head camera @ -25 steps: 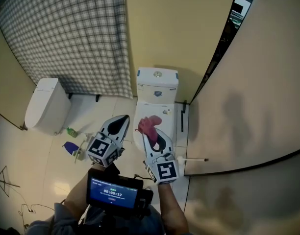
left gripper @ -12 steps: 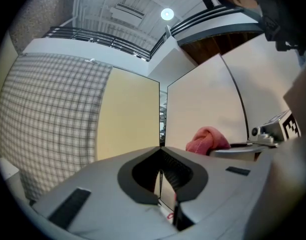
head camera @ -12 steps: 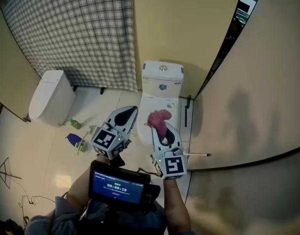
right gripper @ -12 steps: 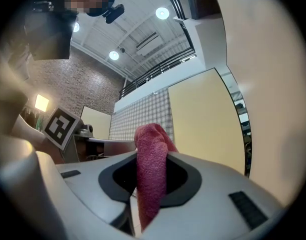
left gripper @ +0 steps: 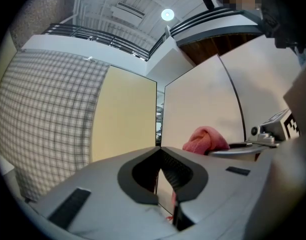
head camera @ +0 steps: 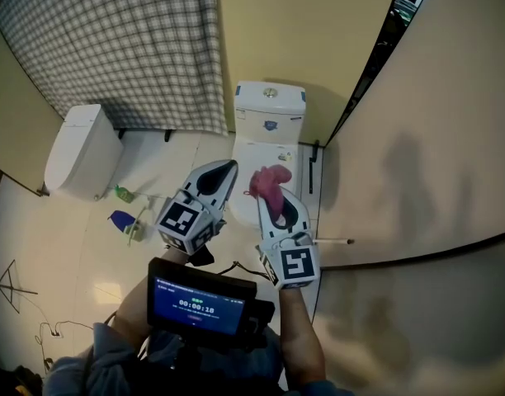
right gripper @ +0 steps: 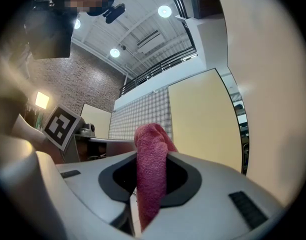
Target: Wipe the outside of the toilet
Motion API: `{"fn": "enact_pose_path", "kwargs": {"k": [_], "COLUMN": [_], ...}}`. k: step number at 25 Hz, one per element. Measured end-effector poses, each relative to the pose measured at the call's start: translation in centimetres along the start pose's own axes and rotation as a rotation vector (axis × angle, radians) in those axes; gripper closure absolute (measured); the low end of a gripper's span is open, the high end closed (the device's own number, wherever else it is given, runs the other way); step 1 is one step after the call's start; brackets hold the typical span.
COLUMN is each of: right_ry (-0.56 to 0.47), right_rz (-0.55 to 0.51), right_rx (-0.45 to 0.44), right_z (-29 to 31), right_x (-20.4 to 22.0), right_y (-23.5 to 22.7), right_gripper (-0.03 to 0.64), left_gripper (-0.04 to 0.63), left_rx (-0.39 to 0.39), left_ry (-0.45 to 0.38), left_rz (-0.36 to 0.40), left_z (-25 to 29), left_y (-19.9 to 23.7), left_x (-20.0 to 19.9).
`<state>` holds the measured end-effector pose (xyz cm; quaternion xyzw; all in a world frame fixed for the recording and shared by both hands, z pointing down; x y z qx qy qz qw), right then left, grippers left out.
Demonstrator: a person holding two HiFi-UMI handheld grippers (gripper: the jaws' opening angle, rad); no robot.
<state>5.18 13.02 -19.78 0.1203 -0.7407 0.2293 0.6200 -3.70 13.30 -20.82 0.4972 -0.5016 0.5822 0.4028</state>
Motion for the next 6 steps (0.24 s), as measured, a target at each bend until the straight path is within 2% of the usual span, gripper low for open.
{"fn": "enact_pose_path", "kwargs": {"k": [6], "right_ry": [-0.008], "right_rz": [0.011], "right_rx": [-0.008], "right_z": [-0.03], "right_x": [0.23], "right_y": [-0.5], "right_gripper": [0.535], "left_gripper": [0.583], "left_rx": [0.01], "left_ry": [0.002], "left_rz": [0.009], "left_z": [0.43], "left_y": [-0.93], "left_x": [0.28]}}
Point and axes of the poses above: the fingertips, and each gripper's own axes: z forward along the fingers, y to its left, x out of its underside, the point moved 1 cm from there along -z, backward along the fingers, and after that the axes turned 11 degrees about z, right-handed, at the moved point
